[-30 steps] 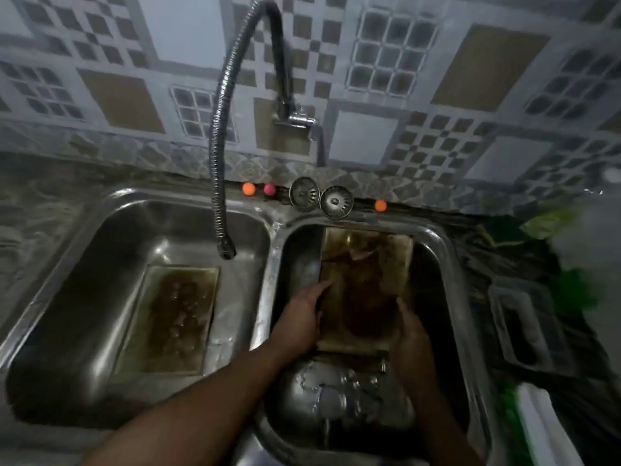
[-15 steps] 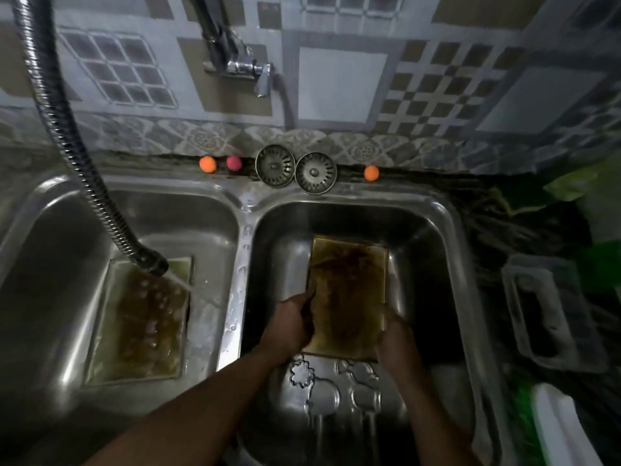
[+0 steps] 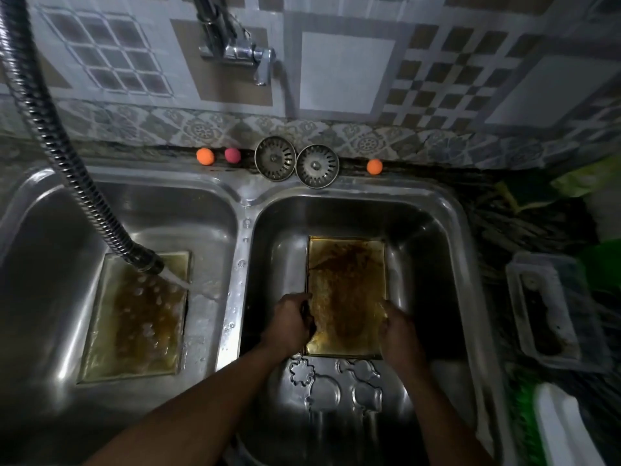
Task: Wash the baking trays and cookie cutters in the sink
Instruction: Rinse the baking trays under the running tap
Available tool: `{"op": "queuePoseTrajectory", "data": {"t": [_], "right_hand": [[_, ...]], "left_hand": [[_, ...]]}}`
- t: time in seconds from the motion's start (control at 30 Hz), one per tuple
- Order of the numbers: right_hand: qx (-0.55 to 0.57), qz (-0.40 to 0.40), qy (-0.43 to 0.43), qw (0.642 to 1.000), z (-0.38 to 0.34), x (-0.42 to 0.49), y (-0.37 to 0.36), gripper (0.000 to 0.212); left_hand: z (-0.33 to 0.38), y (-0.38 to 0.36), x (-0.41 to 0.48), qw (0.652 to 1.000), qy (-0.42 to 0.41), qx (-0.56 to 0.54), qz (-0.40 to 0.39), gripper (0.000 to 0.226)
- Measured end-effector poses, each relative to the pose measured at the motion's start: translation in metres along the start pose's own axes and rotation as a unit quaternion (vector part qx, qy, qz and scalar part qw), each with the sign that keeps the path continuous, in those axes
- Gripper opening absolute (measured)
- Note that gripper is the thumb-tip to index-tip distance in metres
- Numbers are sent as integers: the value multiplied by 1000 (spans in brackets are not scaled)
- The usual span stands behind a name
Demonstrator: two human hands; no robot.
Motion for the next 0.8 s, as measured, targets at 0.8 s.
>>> {"op": "queuePoseTrajectory", "data": {"t": [0.8], "right_hand": [[280,-140,26,949,-302,-84,-156,13]], "left_hand": [[-132,243,-100,978,45,-22,205,14]]}}
Point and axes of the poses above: each hand's wrist, its own x-axis towards the middle knuckle, its own y-axis out of the back of the hand, z = x × y, the point moved 10 cm from there along x, towards the middle knuckle, and after that the axes turned 9 degrees about x, right-handed, at the moved point
